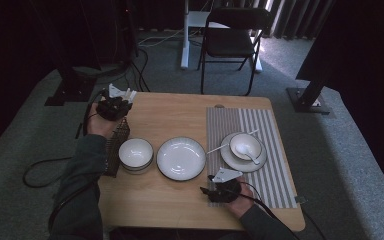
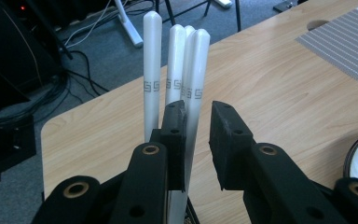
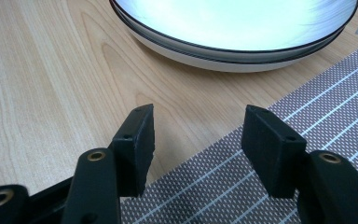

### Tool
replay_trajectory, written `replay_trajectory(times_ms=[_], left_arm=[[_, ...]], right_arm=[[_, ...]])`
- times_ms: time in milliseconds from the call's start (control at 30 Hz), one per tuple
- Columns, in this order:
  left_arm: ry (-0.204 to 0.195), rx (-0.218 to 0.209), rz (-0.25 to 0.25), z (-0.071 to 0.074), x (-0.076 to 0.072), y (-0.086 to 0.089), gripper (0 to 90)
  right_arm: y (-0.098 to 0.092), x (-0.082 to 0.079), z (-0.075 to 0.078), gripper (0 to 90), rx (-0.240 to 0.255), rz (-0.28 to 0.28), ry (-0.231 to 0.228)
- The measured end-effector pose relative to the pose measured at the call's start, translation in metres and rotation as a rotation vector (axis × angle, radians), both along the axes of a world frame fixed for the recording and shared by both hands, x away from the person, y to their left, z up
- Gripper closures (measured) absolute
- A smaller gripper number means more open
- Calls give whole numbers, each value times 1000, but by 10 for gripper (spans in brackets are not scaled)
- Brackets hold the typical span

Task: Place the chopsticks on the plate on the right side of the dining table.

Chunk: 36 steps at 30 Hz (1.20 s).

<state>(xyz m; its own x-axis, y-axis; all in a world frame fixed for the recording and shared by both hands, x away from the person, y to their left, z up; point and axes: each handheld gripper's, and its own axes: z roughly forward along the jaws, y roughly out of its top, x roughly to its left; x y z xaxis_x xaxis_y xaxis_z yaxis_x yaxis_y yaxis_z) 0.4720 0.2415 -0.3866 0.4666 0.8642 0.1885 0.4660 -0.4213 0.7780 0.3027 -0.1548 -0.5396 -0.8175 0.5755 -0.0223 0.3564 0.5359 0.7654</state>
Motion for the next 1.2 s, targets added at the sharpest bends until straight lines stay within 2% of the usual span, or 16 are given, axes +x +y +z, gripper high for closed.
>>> replay_trajectory(times_ms=[300, 600, 733, 933, 1200], left_arm=[[4, 56, 7, -3, 2, -3, 771], [1, 74, 20, -4, 3, -4, 827], [-9, 99, 13, -4, 3, -5, 836], [-17, 98, 7, -3, 1, -5, 839], [-51, 81, -11, 2, -4, -5, 843]], right_arm=[[0, 0, 0, 438, 1, 0, 0], [0, 0, 0, 437, 1, 1, 0], [0, 0, 0, 437, 1, 1, 1], [0, 0, 0, 437, 2, 1, 1], [0, 0, 0, 437, 1, 0, 1]])
